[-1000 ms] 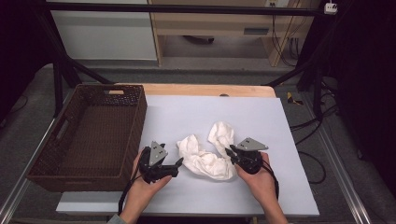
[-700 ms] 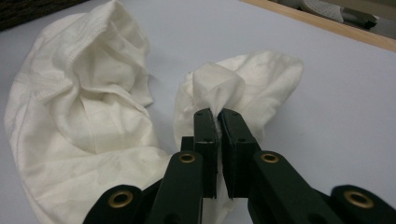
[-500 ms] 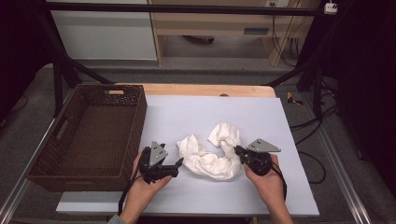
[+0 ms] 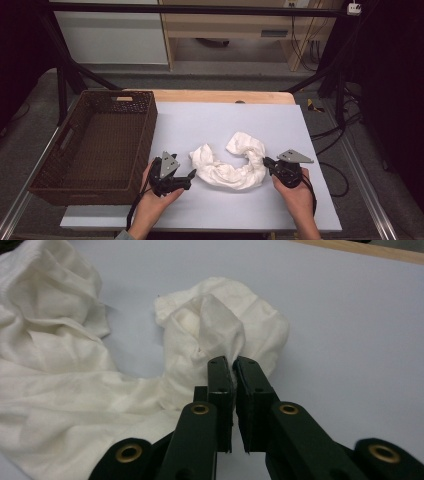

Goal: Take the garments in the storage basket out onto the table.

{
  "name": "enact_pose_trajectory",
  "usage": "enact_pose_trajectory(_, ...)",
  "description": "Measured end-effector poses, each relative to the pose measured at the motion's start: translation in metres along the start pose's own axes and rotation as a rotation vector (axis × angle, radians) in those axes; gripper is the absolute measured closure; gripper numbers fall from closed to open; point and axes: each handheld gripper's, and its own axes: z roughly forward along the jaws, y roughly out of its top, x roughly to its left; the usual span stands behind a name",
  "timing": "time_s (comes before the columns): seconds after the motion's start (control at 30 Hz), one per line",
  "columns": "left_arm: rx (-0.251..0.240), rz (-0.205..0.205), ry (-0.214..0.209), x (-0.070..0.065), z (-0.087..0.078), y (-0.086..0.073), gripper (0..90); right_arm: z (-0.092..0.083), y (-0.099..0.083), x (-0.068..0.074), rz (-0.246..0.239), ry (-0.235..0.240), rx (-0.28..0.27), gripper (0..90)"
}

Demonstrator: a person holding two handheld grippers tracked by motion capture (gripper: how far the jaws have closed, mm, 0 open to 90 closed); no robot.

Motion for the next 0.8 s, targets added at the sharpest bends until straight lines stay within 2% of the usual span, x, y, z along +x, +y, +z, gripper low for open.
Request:
enact_pose_trajectory(0.2, -0.001, -0.002, 0.001, 0.000, 0.000, 0.000, 16.2, 0.002, -0.009, -0.014, 0.033, -0.033, 0.039, 86.1)
enact_pose_trajectory(0.43, 0.003, -0.003, 0.004, 0.001, 0.000, -0.001, 16.1, 0.007, -0.019, -0.028, 0.073, -0.049, 0.084, 86.1)
enact_pose_trajectory(0.53, 0.003, -0.001, 0.003, 0.000, 0.000, -0.001, 16.1, 0.005, -0.019, -0.028, 0.075, -0.038, 0.072, 84.4)
enact_pose_trajectory(0.63, 0.003, -0.004, 0.003, 0.000, 0.000, -0.001, 16.1, 0.000, -0.014, -0.023, 0.074, -0.029, 0.041, 78.5)
enact_pose_trajectory(0.8, 0.007, -0.004, 0.002, 0.000, 0.001, -0.002, 16.1, -0.008, 0.001, -0.014, 0.029, -0.041, 0.004, 62.8)
